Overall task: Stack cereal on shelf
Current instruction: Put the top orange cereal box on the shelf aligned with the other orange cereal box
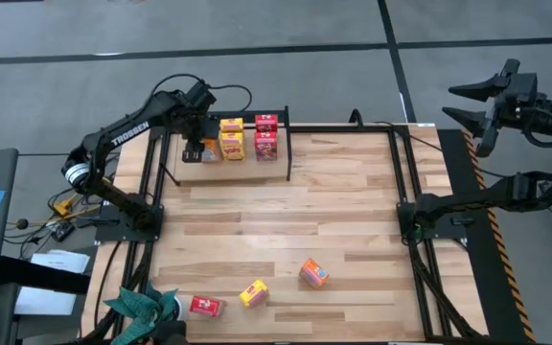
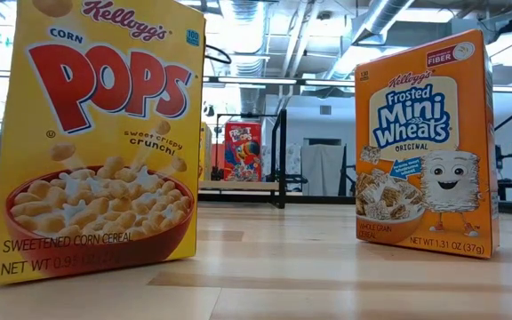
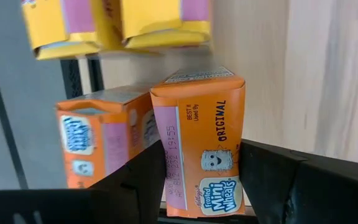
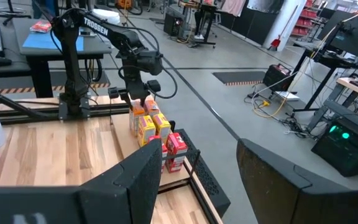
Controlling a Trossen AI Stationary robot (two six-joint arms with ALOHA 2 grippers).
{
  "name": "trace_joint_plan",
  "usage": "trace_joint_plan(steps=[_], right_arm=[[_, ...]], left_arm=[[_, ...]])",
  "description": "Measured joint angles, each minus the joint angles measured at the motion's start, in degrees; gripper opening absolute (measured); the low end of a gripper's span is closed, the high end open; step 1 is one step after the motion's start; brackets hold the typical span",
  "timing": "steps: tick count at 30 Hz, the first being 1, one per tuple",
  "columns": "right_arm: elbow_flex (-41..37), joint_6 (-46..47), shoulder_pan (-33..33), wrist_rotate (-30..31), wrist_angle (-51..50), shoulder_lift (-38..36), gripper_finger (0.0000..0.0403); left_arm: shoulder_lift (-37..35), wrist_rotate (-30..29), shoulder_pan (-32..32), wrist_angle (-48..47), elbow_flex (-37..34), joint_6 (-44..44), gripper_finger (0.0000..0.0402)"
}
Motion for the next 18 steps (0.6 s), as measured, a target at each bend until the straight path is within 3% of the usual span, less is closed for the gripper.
trace_joint_plan(steps=[18], right_arm=[[0.0,0.0,0.0,-0.02,0.15,0.0,0.0232]], left_arm=[[0.04,1.0,1.65,0.17,-0.04,0.12,0.0171]])
